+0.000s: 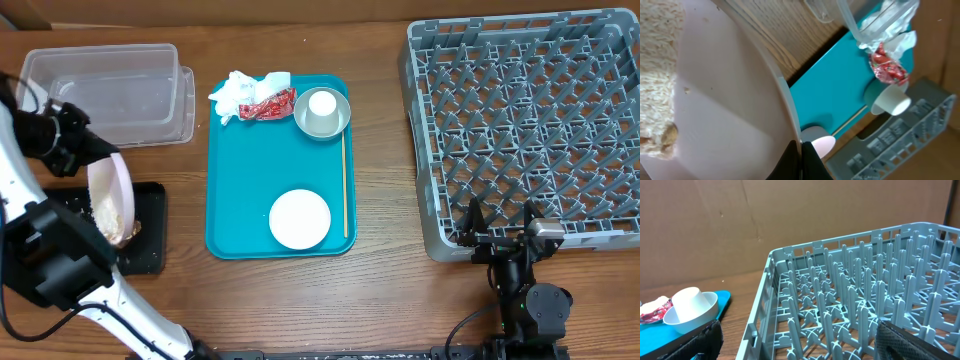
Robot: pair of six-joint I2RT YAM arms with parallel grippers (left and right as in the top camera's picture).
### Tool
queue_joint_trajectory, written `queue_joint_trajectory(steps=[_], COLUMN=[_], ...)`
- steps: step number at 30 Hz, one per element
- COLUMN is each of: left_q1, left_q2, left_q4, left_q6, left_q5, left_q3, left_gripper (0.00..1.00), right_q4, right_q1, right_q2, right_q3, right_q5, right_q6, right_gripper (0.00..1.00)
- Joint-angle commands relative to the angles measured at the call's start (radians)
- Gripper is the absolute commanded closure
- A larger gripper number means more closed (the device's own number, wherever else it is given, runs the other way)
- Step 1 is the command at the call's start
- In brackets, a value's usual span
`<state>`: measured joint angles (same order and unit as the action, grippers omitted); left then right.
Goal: Sort waste into correct bins and load items into the dishwasher
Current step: 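Tilt the plate to pour the rice onto the black tray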
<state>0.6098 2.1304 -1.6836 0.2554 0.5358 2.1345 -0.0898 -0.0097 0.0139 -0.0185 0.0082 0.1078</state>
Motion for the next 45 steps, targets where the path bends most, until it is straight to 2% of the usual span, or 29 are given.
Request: queue_joint_trajectory(steps=[1,10,18,22,36,42,45], left_q1=[0.034,0.084,0.146,0.181,0.289,0.306,0.312], left_q2=[-0.006,-0.006,-0.006,-0.006,-0.006,-0.01,-0.019], left_q4=[-0.006,0.045,0.017,-0.007,-0.006,-0.001,-0.007], left_q6=[-0.083,-0.134,-0.206,-0.275,-0.278,-0.294,-0.325], left_q5=[0.131,0.265,0.312,0.41,0.515,0.517,0.576], left_q3=[-0.01,-0.133,-0.137,-0.138,-0.161,-0.234,-0.289], left_gripper=[0.96,0.96,0.96,0.96,0.96,0.96,0.96], right_q4=[0.007,0.007,0.007,0.007,0.007,0.007,0.007], right_q1=[0.003,0.003,0.003,0.003,0.003,0.003,0.003], right_q2=[-0.011,-0.011,-0.011,-0.011,-0.011,-0.011,-0.011], right_q3=[0.01,0.01,0.01,0.01,0.01,0.01,0.01], right_q5=[0.013,0.013,0.013,0.013,0.013,0.013,0.013], right_q6=[-0.003,-0.003,-0.003,-0.003,-0.003,-0.003,-0.003], right_gripper=[0.0,0.0,0.0,0.0,0.0,0.0,0.0])
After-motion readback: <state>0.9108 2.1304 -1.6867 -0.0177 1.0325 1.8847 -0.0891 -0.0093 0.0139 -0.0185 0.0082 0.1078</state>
